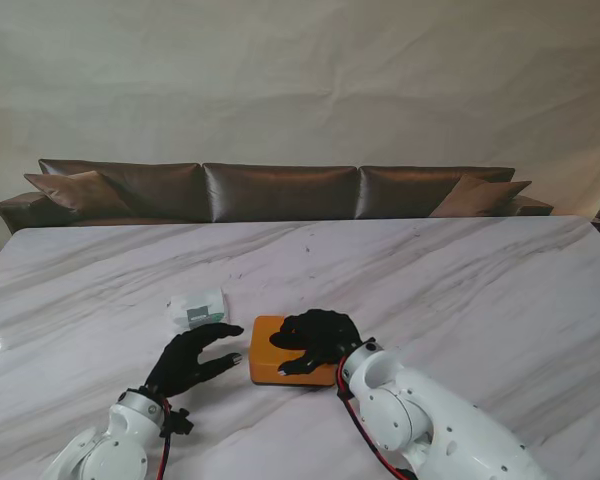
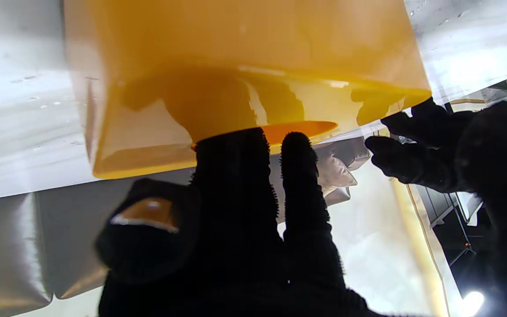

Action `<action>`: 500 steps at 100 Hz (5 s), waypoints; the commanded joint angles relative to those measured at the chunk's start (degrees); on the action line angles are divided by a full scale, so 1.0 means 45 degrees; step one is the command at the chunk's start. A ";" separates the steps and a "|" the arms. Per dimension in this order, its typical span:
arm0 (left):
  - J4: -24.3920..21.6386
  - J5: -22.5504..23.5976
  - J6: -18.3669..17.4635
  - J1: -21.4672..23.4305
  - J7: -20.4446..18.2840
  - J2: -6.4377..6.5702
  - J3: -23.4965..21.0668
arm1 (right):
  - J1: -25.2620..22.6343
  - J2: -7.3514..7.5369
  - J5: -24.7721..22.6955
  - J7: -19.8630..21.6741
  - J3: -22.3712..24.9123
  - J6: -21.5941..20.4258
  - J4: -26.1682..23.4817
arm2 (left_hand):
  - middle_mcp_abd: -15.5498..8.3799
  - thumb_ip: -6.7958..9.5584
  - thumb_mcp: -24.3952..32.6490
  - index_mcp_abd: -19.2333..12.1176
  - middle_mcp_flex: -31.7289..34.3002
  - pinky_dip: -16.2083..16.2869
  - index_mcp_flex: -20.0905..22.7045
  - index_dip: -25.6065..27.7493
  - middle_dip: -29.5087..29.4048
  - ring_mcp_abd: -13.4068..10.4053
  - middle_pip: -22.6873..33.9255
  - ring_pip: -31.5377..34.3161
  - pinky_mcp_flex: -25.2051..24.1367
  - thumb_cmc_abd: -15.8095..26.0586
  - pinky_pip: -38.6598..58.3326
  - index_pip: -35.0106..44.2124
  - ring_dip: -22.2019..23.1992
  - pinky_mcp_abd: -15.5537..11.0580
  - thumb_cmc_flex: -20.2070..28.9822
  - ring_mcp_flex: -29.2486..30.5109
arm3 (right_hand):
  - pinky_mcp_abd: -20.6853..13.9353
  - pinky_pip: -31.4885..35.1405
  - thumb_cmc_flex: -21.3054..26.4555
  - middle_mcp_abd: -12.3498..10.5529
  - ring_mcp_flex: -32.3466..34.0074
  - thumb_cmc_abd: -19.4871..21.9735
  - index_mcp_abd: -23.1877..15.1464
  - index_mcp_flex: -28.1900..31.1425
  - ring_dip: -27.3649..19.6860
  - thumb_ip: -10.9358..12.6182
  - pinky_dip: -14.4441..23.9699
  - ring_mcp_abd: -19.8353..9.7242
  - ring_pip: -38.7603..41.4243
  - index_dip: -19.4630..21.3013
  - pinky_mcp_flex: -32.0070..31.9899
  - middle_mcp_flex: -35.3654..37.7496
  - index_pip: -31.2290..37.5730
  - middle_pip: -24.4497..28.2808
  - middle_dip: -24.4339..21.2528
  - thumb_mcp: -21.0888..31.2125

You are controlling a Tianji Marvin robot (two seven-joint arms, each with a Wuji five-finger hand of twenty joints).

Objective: Refill a tissue box and feed the first sheet

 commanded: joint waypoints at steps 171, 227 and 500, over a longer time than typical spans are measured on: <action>0.0008 -0.0223 -0.0403 0.0361 0.0124 -0.0121 -0.0034 | -0.0762 -0.0352 -0.1484 -0.1474 -0.0089 0.3262 -0.1437 | 0.0051 -0.0340 -0.0072 0.0363 -0.0502 0.0145 -0.0395 -0.0052 0.0066 -0.0262 0.0045 -0.0350 -0.0027 -0.1053 -0.2770 -0.0334 0.0034 0.0209 0.0058 0.0017 | -0.3778 0.5011 0.3607 -0.3499 0.3202 -0.3276 -0.5789 0.6430 0.7867 -0.0259 0.1389 -0.1239 1.5397 1.0053 0.1279 0.6626 0.8929 0.9739 1.0946 0.2735; 0.0256 0.0140 -0.0109 -0.1181 -0.0515 0.0012 0.1333 | -0.2994 -0.1011 0.1566 -0.3337 0.2318 0.3251 -0.2134 | 0.0471 -0.2146 0.2523 0.1899 -0.3119 0.0021 -0.1860 -0.1112 -0.0388 -0.0209 -0.0634 -0.1227 -0.0708 -0.3538 -0.3442 -0.2254 -0.0994 -0.0102 -0.1897 -0.2435 | -0.2610 0.5374 0.4089 -0.3040 0.3169 -0.3131 -0.4436 0.6481 0.8194 0.0303 0.1457 -0.0775 1.5967 0.9716 0.1225 0.7001 0.9941 1.0304 1.0736 0.3200; 0.5014 -1.2093 -0.2776 -0.4658 -0.6327 -0.1008 0.4632 | -0.3528 -0.3326 0.7399 -0.8497 0.0529 -0.2951 0.0388 | 0.0072 -0.0970 0.5365 0.2275 -0.0796 0.2730 -0.5101 0.4731 0.3059 -0.0058 0.4291 0.1130 0.1294 -0.5296 -0.0329 0.4827 0.1140 -0.1069 0.0963 0.1886 | -0.2340 0.5453 0.4409 -0.2760 0.3157 -0.3168 -0.4114 0.6470 0.8074 0.0502 0.1334 -0.0531 1.6025 0.9626 0.1208 0.6998 0.9979 1.0292 1.0517 0.2929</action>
